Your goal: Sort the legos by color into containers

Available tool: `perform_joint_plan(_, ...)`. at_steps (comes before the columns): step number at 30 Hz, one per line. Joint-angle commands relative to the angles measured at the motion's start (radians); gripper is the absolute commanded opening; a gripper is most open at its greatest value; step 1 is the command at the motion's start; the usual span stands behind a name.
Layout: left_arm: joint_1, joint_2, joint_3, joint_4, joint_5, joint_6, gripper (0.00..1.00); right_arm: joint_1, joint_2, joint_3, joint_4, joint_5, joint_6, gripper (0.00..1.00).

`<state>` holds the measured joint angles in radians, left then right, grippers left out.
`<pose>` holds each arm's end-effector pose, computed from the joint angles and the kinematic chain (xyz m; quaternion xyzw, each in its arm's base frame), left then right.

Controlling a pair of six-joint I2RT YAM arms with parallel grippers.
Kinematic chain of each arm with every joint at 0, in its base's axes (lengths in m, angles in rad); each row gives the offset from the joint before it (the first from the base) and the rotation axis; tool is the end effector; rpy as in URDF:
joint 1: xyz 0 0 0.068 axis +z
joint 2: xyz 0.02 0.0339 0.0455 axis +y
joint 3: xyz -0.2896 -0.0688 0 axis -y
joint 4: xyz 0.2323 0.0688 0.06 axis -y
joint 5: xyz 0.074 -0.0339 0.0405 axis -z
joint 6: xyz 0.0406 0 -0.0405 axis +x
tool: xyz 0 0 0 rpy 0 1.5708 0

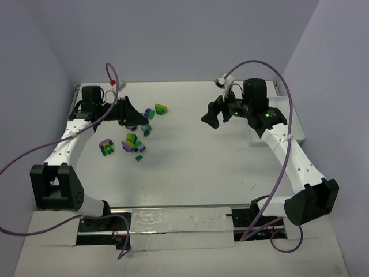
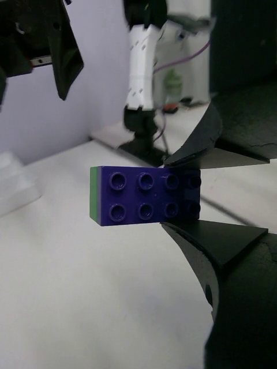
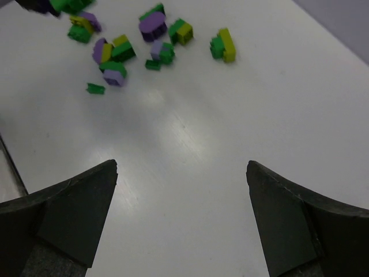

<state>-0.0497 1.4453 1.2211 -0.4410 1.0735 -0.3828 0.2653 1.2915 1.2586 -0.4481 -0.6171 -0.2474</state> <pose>0.2949 -0.0504 0.3500 0.0925 0.7992 -0.5298 0.2685 0.2537 0.0933 0.3946 -0.3589 0.7483 0.2641 0.4915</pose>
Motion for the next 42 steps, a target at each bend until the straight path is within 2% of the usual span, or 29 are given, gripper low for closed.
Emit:
perform_joint_plan(1, -0.058, -0.025, -0.044, 0.160, 0.261, -0.122, 0.00, 0.110, -0.012, 0.138, -0.025, -0.054, -0.084, 1.00)
perform_joint_plan(9, -0.137, -0.075, -0.099, 0.231, 0.271, -0.205, 0.00, 0.370, 0.101, 0.253, -0.108, 0.084, -0.155, 0.99)
perform_joint_plan(14, -0.159, -0.090, -0.112, 0.238, 0.261, -0.214, 0.00, 0.434, 0.136, 0.269, -0.119, 0.128, -0.156, 0.98)
perform_joint_plan(28, -0.186, -0.071, -0.079, 0.200, 0.212, -0.201, 0.00, 0.496, 0.228, 0.383, -0.140, 0.204, -0.134, 0.95)
perform_joint_plan(38, -0.191, -0.058, -0.064, 0.191, 0.167, -0.222, 0.00, 0.513, 0.267, 0.406, -0.131, 0.264, -0.118, 0.83)
perform_joint_plan(40, -0.193, -0.055, -0.065, 0.203, 0.171, -0.233, 0.00, 0.514, 0.275, 0.403, -0.118, 0.293, -0.118, 0.75)
perform_joint_plan(42, -0.194, -0.053, -0.066, 0.212, 0.171, -0.244, 0.00, 0.514, 0.276, 0.400, -0.106, 0.301, -0.113, 0.72)
